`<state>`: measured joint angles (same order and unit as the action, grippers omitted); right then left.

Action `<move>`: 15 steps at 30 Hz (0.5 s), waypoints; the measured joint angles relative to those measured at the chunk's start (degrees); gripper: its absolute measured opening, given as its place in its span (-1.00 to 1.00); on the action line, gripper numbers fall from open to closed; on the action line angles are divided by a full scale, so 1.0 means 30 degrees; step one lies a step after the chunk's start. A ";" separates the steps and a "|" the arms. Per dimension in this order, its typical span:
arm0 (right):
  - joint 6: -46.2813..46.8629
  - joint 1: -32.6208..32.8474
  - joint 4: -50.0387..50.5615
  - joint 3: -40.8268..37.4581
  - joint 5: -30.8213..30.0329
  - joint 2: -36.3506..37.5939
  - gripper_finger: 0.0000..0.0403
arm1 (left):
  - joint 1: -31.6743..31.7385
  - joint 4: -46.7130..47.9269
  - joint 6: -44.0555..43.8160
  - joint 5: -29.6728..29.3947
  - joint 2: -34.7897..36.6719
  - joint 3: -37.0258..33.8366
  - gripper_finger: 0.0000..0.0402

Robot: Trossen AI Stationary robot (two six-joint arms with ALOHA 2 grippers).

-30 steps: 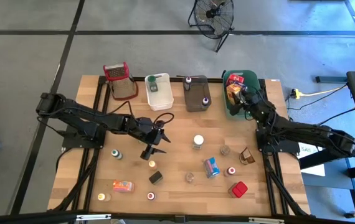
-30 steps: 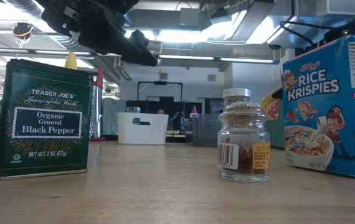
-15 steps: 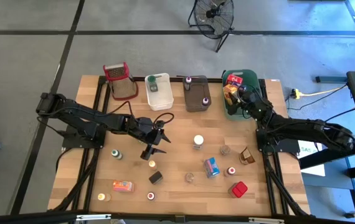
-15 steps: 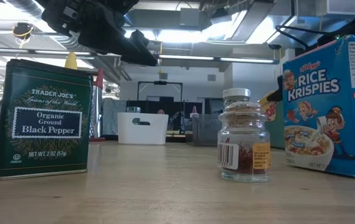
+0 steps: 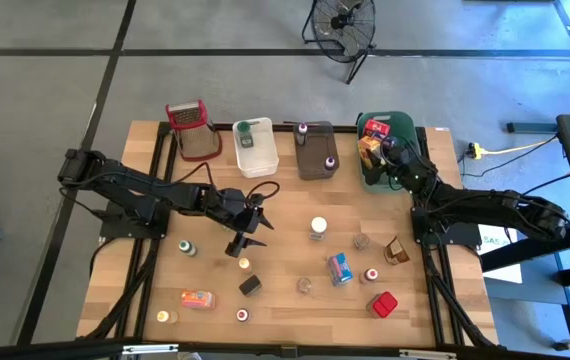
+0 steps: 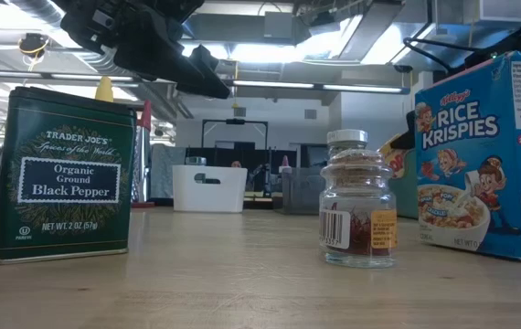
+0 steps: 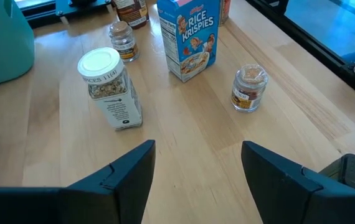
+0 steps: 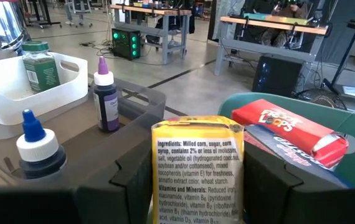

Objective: Pick & Place Kitchen Items
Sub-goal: Put the yellow cereal box into the green bin

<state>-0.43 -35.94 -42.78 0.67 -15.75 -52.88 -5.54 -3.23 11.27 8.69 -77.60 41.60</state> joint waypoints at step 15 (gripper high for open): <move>0.0000 0.0000 0.0058 -0.0032 0.0357 -0.0007 -0.02 | 0.0001 -0.0006 -0.0059 0.0000 0.0000 0.0000 0.17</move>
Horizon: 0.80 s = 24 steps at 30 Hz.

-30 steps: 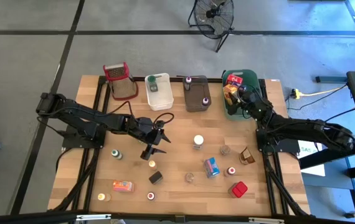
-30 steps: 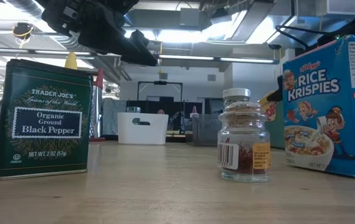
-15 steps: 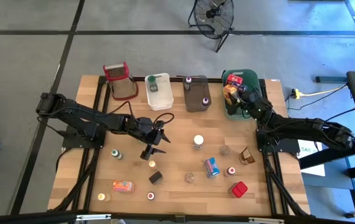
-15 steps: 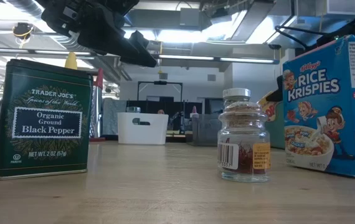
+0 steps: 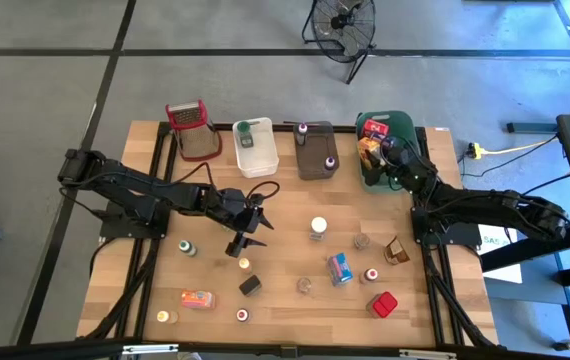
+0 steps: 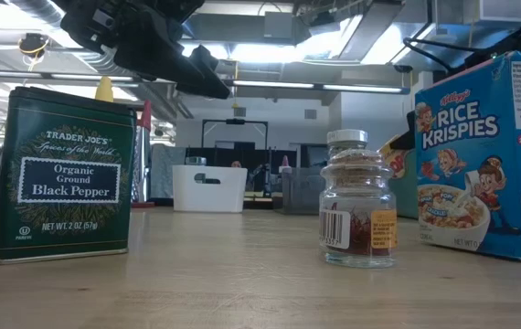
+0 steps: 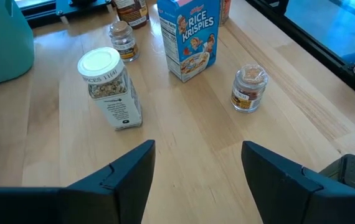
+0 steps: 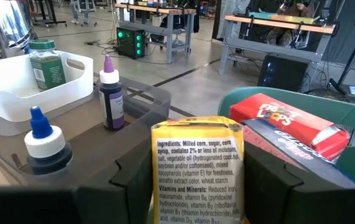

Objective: Pick & Place Kitchen Items
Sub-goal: Put the yellow cereal box into the green bin, then put the top yellow coloring bottle into the black transparent bin

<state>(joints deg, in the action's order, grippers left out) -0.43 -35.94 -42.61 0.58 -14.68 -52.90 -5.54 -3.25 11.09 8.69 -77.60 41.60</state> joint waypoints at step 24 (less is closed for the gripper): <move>0.0678 0.0000 -0.0460 -0.0055 -0.0736 -0.0029 0.39 | -0.0053 0.0080 -0.0611 0.1705 -0.0007 0.0000 0.16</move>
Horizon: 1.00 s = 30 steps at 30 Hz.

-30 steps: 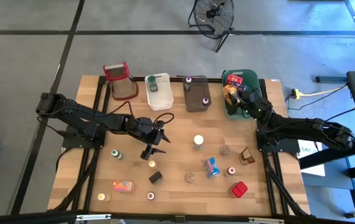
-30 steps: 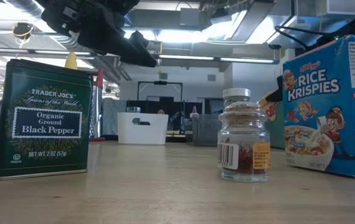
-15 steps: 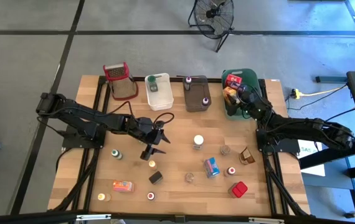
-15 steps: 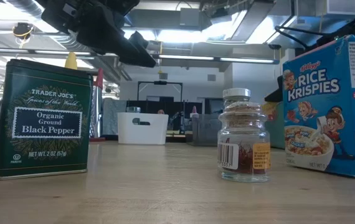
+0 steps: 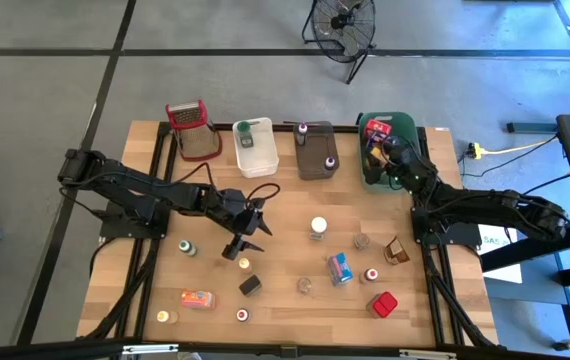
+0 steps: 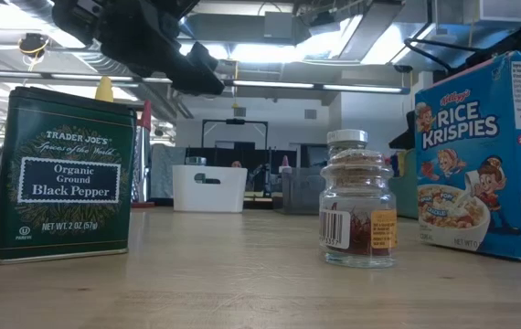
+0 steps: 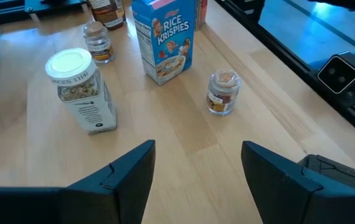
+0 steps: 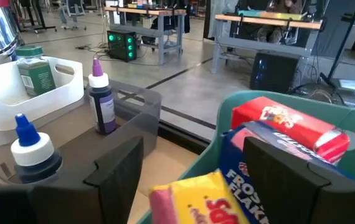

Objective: Pick & Place Kitchen Items
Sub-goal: Put the top yellow coloring bottle into the black transparent bin

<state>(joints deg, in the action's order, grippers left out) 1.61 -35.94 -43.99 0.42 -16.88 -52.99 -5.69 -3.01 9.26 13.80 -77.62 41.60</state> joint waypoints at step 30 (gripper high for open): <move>-0.5136 0.3317 -0.5252 0.0033 0.0692 0.3766 0.39 | 0.0219 -0.0515 -0.2119 -0.0758 0.0000 0.0000 0.16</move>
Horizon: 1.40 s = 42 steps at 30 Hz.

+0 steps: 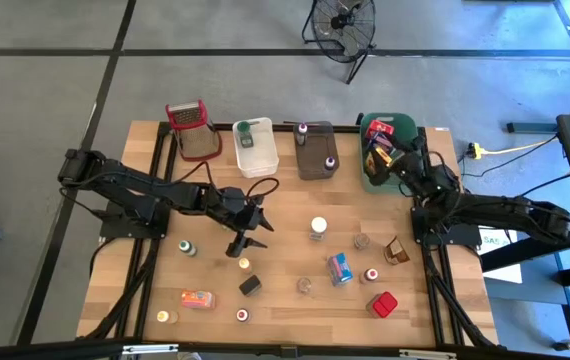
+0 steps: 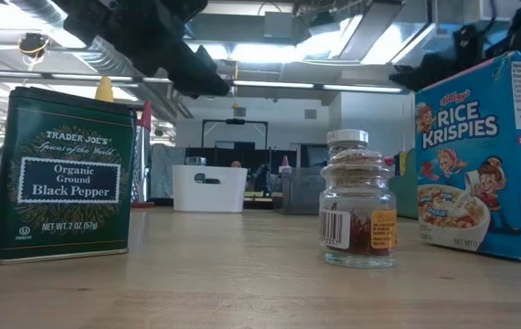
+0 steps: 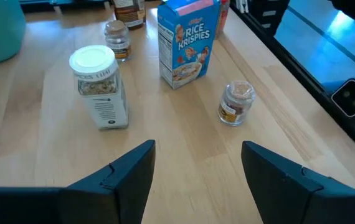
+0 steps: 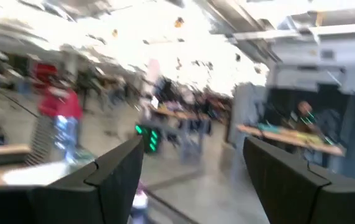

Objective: Pick & Place Kitchen Items
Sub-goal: Put the top yellow coloring bottle into the black transparent bin

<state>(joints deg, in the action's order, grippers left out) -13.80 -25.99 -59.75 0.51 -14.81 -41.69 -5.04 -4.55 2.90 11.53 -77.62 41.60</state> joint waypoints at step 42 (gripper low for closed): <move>-0.1914 0.9842 0.6138 0.4997 2.0063 -0.0590 0.39 | 0.0233 -0.1510 -0.0334 -0.0567 0.0241 0.0228 0.17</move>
<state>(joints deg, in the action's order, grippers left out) -19.54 3.54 -41.33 15.50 45.38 -43.46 -4.34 -9.08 1.90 9.83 -76.90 42.29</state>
